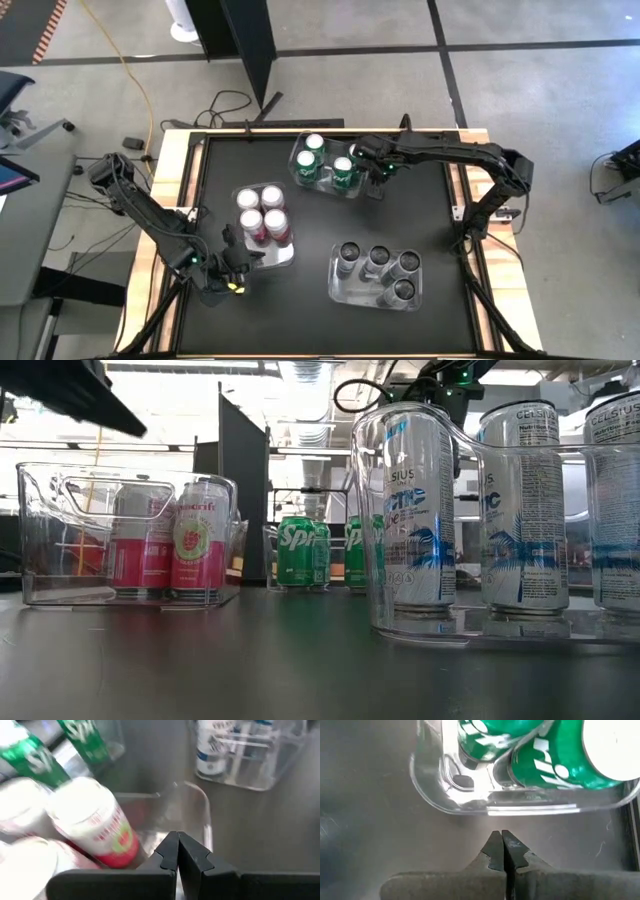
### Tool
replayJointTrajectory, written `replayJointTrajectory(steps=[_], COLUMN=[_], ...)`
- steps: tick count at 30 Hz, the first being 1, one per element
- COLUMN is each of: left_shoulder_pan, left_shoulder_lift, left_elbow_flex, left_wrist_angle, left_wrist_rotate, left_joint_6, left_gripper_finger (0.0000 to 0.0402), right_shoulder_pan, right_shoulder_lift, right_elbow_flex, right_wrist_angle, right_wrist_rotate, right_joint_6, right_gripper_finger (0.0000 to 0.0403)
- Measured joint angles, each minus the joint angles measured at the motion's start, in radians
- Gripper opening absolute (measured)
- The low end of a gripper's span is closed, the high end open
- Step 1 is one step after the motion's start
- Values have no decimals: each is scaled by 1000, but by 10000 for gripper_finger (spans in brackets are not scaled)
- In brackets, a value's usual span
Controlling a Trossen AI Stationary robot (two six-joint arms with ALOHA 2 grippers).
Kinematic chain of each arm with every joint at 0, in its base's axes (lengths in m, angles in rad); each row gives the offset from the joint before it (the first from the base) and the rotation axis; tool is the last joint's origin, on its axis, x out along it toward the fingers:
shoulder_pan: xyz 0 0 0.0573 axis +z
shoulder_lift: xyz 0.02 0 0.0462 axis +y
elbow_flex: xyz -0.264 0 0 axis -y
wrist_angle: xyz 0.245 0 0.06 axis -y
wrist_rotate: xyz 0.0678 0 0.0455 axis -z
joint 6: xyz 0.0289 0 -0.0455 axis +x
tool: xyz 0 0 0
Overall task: Sort soda cans
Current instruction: Move the middle transparent bin to the top left of the table
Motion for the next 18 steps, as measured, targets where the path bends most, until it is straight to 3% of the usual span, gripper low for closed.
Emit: replayJointTrajectory(steps=[5, 10, 18], left_shoulder_pan=[-40, -53, -53], left_shoulder_lift=[0, 2, 2], left_elbow_flex=[51, 60, 60], left_wrist_angle=[9, -24, -53], left_wrist_rotate=[-15, 132, 285], left_joint_6=[105, 105, -28], left_gripper_finger=[0, 12, 124], right_shoulder_pan=[26, 53, 114], right_shoulder_lift=[0, 0, 0], right_elbow_flex=[1, 1, 1], right_wrist_angle=[16, 15, 16], right_wrist_rotate=[0, 0, 0], right_joint_6=[0, 1, 27], right_gripper_finger=[0, 0, 0])
